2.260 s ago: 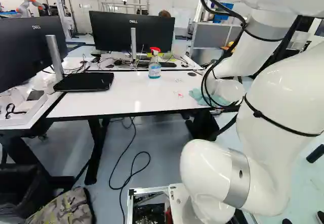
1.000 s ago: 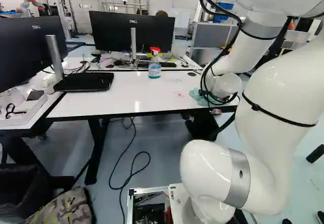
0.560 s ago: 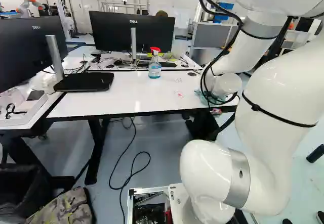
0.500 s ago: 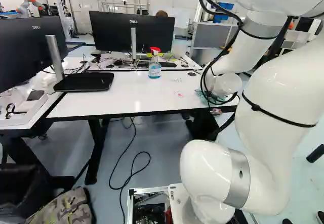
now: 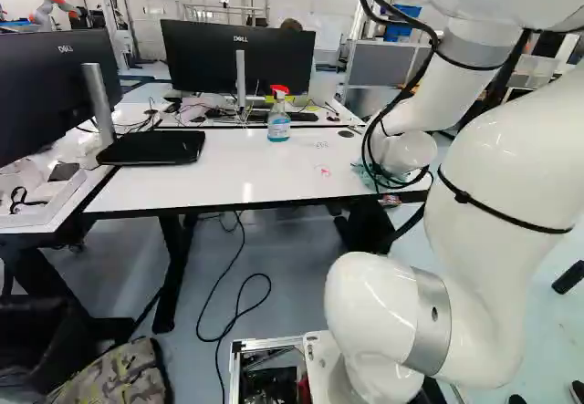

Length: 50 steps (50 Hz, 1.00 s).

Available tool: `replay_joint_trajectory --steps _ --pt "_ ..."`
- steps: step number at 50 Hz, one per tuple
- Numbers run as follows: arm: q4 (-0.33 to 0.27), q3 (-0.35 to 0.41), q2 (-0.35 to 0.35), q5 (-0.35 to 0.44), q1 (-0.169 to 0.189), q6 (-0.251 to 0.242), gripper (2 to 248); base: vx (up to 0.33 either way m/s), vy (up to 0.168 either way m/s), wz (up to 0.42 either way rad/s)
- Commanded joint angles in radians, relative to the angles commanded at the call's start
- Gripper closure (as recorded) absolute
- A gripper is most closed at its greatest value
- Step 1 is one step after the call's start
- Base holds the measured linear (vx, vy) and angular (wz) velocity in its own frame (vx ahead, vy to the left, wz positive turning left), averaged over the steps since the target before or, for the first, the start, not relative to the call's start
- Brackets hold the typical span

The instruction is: Clean the table with the green towel

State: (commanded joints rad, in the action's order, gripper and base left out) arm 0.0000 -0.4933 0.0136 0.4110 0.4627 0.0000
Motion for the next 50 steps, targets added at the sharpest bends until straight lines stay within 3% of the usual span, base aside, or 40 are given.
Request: replay_joint_trajectory --steps 32,50 --pt "0.000 0.024 -0.110 0.000 -0.117 0.000 224 0.000 0.000 0.000" --pt "0.000 0.036 -0.122 0.000 -0.184 0.000 224 0.000 0.000 0.000"
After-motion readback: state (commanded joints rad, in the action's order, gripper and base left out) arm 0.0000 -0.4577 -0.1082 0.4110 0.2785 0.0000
